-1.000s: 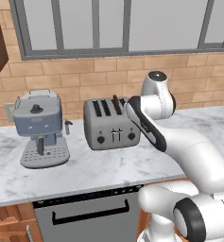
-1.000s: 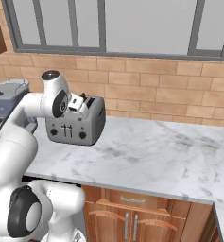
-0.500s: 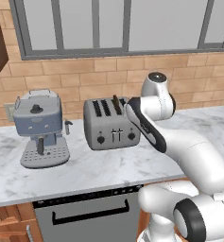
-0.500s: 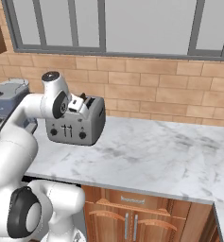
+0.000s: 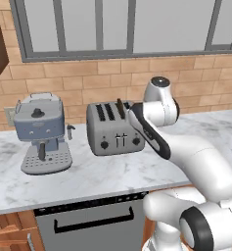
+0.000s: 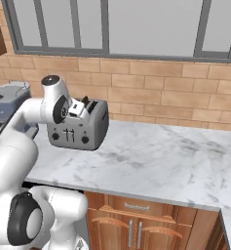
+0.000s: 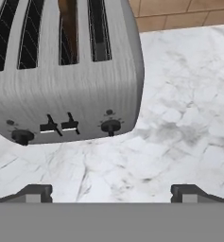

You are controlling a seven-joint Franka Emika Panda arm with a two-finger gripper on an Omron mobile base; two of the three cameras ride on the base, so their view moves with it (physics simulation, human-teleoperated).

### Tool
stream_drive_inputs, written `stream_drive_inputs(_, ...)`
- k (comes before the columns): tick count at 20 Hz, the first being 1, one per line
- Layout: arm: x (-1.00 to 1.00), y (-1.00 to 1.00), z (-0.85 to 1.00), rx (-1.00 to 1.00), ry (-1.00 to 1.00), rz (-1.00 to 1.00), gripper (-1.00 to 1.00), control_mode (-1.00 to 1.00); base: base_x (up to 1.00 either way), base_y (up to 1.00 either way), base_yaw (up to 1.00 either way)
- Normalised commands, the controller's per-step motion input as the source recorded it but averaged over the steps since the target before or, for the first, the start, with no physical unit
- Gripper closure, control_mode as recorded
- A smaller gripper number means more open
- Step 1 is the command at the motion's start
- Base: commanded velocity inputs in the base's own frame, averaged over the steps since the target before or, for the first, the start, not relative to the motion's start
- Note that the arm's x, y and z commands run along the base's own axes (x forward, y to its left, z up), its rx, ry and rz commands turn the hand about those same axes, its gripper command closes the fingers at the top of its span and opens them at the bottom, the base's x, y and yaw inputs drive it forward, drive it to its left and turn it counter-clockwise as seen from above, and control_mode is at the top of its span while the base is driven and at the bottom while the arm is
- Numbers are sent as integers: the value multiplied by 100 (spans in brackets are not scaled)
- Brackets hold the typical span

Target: Start the toaster. Once the lever pops up, take the bread to the plate on the dining counter.

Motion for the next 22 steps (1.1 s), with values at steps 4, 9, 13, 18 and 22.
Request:
stream_drive_inputs(4, 3, 23, -4, 0, 0, 0, -100, -100, 0, 0, 0)
stream_drive_inputs(9, 9, 15, -16, 0, 0, 0, -100, -100, 0, 0, 0)
stream_drive_inputs(13, 18, 12, -18, 0, 0, -1, -100, -100, 0, 0, 0)
stream_drive_inputs(18, 26, 11, -20, 0, 0, -2, -100, -100, 0, 0, 0)
stream_drive_inputs(22, 15, 1, -22, 0, 0, 0, -100, -100, 0, 0, 0)
